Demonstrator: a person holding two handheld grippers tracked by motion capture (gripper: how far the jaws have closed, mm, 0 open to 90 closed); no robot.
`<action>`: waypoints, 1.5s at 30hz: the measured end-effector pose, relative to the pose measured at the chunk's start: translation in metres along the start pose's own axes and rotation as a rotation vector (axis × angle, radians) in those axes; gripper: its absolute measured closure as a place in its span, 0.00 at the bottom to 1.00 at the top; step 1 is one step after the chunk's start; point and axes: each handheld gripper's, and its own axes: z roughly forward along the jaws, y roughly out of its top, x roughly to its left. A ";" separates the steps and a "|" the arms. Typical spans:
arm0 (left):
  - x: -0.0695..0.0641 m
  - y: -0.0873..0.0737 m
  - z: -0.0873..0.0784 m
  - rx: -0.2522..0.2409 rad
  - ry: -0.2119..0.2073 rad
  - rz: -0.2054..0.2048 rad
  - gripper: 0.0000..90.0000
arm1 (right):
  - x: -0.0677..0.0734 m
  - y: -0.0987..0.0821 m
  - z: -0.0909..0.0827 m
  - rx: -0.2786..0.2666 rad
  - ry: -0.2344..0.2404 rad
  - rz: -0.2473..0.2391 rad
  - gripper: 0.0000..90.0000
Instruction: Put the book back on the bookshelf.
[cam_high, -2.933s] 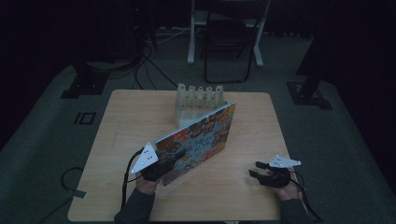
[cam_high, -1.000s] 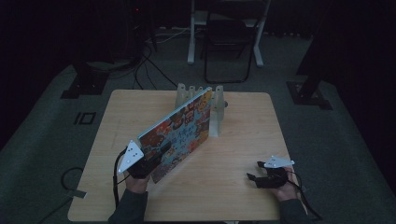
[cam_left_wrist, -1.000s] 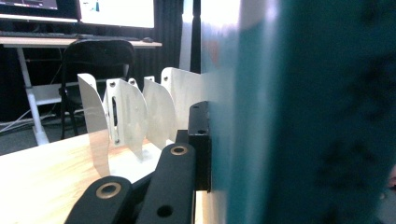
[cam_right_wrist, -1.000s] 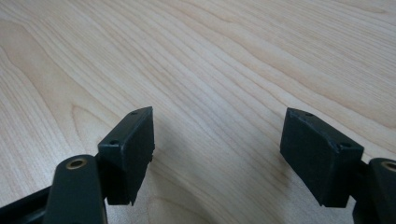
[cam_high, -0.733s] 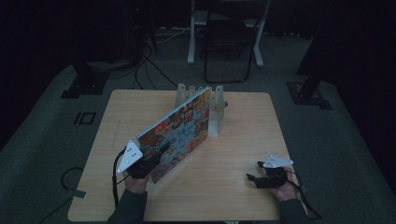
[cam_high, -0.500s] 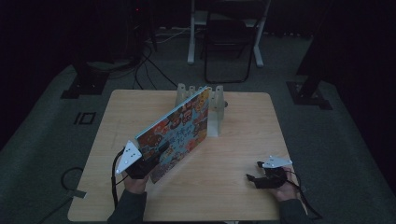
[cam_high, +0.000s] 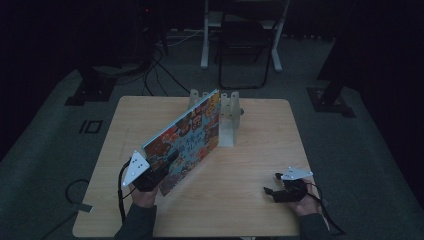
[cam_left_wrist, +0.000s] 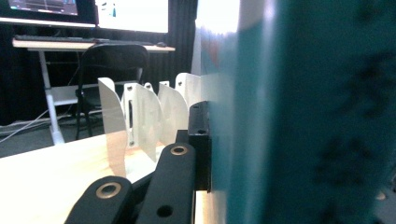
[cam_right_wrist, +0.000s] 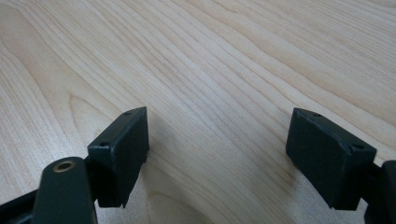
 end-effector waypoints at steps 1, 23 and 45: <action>0.000 0.000 0.000 0.002 0.003 0.003 0.90 | 0.000 0.000 0.000 0.001 0.000 -0.001 0.23; 0.000 0.001 -0.001 -0.008 0.080 -0.003 0.90 | -0.001 0.000 0.000 0.000 0.005 -0.003 0.23; -0.002 -0.001 0.005 0.016 0.151 0.013 0.90 | -0.001 0.000 0.000 0.000 0.005 -0.005 0.23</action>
